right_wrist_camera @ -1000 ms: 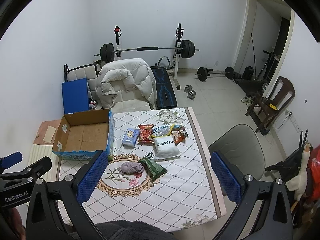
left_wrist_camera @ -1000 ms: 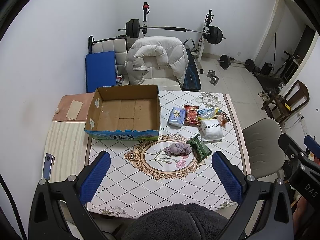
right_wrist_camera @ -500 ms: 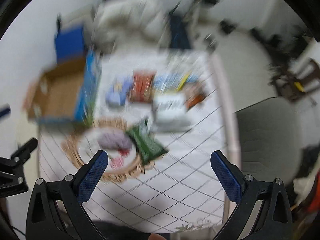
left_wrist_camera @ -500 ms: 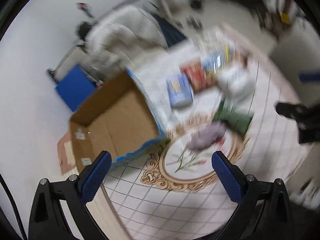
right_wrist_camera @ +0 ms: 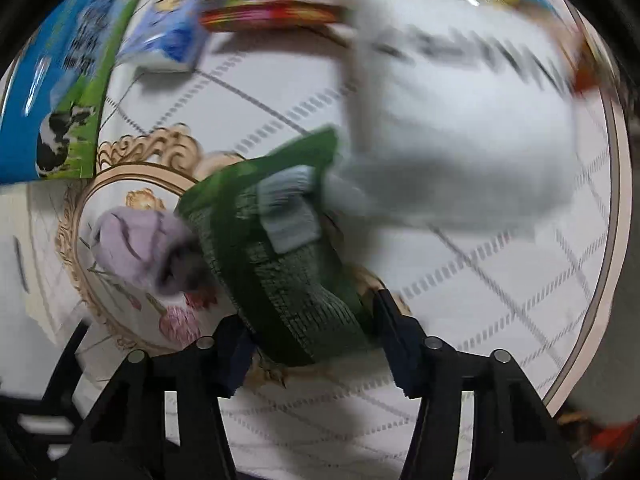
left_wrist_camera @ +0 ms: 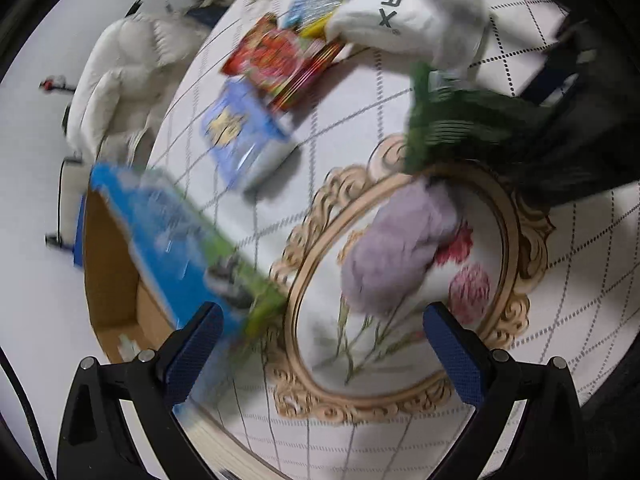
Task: Organize soft objects
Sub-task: 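Grasp the lavender cloth with the left gripper while the right gripper grasps the green snack bag, then carry both items into the cardboard box and open both grippers, then grasp the blue cat-print tissue pack with the left gripper while the right grasps the white NMAR bag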
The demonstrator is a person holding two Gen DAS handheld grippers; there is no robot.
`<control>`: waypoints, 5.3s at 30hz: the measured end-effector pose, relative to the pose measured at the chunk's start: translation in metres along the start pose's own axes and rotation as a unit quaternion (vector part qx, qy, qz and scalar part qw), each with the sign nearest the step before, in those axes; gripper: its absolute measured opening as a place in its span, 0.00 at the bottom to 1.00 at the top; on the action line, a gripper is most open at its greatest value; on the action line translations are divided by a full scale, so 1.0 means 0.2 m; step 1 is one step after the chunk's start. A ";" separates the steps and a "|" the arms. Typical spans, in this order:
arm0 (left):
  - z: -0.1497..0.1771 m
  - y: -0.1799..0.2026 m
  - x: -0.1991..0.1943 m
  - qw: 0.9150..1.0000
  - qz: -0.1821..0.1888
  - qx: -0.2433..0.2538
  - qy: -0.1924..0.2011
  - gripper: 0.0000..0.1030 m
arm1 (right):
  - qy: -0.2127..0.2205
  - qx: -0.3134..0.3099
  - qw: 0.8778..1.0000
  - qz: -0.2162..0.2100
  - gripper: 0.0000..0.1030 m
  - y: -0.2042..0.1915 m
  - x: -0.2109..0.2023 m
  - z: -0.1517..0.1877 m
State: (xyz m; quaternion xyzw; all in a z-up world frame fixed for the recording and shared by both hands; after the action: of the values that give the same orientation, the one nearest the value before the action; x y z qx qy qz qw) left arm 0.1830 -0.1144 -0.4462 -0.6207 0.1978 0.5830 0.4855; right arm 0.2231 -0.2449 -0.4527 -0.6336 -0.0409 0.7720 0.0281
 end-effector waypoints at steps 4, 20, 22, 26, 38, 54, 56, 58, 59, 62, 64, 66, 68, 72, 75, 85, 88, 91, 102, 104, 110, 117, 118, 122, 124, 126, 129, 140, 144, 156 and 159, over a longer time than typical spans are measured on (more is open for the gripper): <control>-0.15 0.05 0.09 0.999 0.016 0.026 -0.013 1.00 | -0.023 0.047 0.999 0.004 0.54 0.20 0.05 0.13; 0.06 0.15 0.37 0.826 0.372 -0.395 -0.152 0.62 | -0.037 0.113 0.992 -0.043 0.64 0.28 0.32 0.25; 0.05 0.17 0.36 0.839 0.361 -0.378 -0.149 0.63 | -0.037 0.107 0.993 -0.033 0.64 0.27 0.36 0.25; 0.05 0.21 0.34 0.874 0.319 -0.337 -0.142 0.45 | -0.041 0.093 0.995 -0.005 0.57 0.20 0.39 0.23; 0.55 -0.48 -0.29 0.835 0.295 -0.465 0.005 0.37 | 0.030 0.040 0.993 -0.106 0.38 -0.44 -0.02 0.33; 0.97 -1.45 0.57 0.799 0.332 -0.496 -0.070 0.37 | 0.013 0.004 0.994 -0.109 0.38 -1.77 0.00 -0.69; 0.95 -1.46 0.66 0.800 0.341 -0.488 -0.080 0.37 | 0.003 0.009 0.995 -0.104 0.38 -1.85 0.08 -0.75; 0.95 -1.48 0.77 0.804 0.345 -0.476 -0.092 0.37 | -0.004 0.013 0.995 -0.095 0.38 -1.90 0.18 -0.80; 0.94 -1.48 0.80 0.804 0.349 -0.472 -0.094 0.37 | -0.007 0.015 0.996 -0.091 0.38 -1.91 0.22 -0.82; 0.93 -1.47 0.87 0.803 0.361 -0.464 -0.097 0.37 | -0.012 0.016 0.997 -0.079 0.38 -1.93 0.30 -0.86; 0.92 -1.45 0.89 0.806 0.365 -0.457 -0.099 0.39 | -0.014 0.016 0.997 -0.071 0.38 -1.93 0.35 -0.88; 0.91 -1.43 0.92 0.810 0.366 -0.447 -0.106 0.39 | -0.013 0.018 0.997 -0.069 0.38 -1.95 0.35 -0.88; 0.93 -1.42 0.92 0.802 0.371 -0.454 -0.108 0.40 | -0.015 0.016 0.998 -0.064 0.38 -1.97 0.36 -0.88; 1.00 -1.44 0.91 0.803 0.357 -0.465 -0.110 0.59 | -0.011 0.005 0.999 -0.053 0.50 -2.00 0.31 -0.84; 1.06 -1.48 0.85 0.802 0.347 -0.478 -0.091 0.85 | -0.001 0.000 0.998 -0.059 0.80 -2.01 0.26 -0.83; 1.22 -1.46 0.54 0.815 0.281 -0.505 -0.039 0.93 | 0.068 -0.038 0.997 -0.005 1.00 -1.97 0.00 -0.68; 1.26 -1.47 0.43 0.813 0.247 -0.527 -0.014 0.93 | 0.123 -0.048 0.991 0.017 1.00 -1.92 -0.12 -0.61; 1.31 -1.45 0.33 0.814 0.213 -0.541 0.006 0.93 | 0.143 -0.046 0.988 0.017 1.00 -1.89 -0.20 -0.53; 1.52 -1.31 0.00 0.826 0.121 -0.548 0.054 0.94 | 0.210 -0.055 0.976 0.001 1.00 -1.85 -0.48 -0.10; 1.54 -1.29 -0.06 0.828 0.112 -0.546 0.061 1.00 | 0.215 -0.055 0.975 -0.005 1.00 -1.84 -0.51 -0.06; 1.47 -1.28 -0.23 0.835 0.107 -0.535 0.078 1.00 | 0.208 -0.034 0.976 -0.049 1.00 -1.76 -0.57 0.03; 0.92 -1.22 -0.40 0.881 0.108 -0.451 0.097 1.00 | 0.207 0.060 0.974 -0.075 1.00 -1.08 -0.73 0.01; 0.82 -1.20 -0.40 0.887 0.110 -0.438 0.097 1.00 | 0.205 0.063 0.975 -0.059 1.00 -0.94 -0.73 0.00; 0.37 -1.06 -0.27 0.914 0.129 -0.379 0.070 1.00 | 0.175 -0.002 0.982 0.076 1.00 -0.47 -0.61 -0.08; 0.22 -0.99 -0.20 0.922 0.134 -0.361 0.050 1.00 | 0.140 -0.067 0.977 0.148 1.00 -0.31 -0.48 -0.13; 0.07 -0.90 -0.10 0.929 0.138 -0.341 0.025 1.00 | 0.094 -0.121 0.971 0.184 1.00 -0.19 -0.33 -0.17; -0.06 -0.80 0.03 0.934 0.140 -0.328 -0.011 1.00 | 0.056 -0.196 0.955 0.216 1.00 -0.10 -0.13 -0.22; -0.30 -0.73 0.31 0.928 0.170 -0.325 -0.072 1.00 | 0.005 -0.289 0.940 0.183 1.00 -0.03 0.25 -0.34; -0.39 -0.74 0.40 0.926 0.185 -0.318 -0.084 1.00 | -0.032 -0.055 0.996 0.062 1.00 0.20 0.27 -0.39; -0.45 -0.69 0.65 0.909 0.261 -0.297 -0.129 0.92 | -0.040 0.037 0.998 -0.016 1.00 0.41 0.21 -0.36; -0.40 -0.69 0.66 0.892 0.290 -0.320 -0.132 0.80 | -0.041 0.061 0.997 -0.032 1.00 0.40 0.19 -0.40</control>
State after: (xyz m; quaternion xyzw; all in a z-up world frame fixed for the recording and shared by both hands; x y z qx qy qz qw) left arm 0.3702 -0.0771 -0.5274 -0.5749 0.1057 0.8061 0.0921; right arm 0.2955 -0.3190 -0.5142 -0.5968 -0.0152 0.7972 0.0896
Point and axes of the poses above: each gripper's, at about its wrist camera, not at the fingertips, and x roughly the way its jaws point, y to its right, z to its underside, the point moved 8 cm from there along x, roughly the way its jaws point, and after that the axes turned 8 degrees about x, right-handed, at the moved point
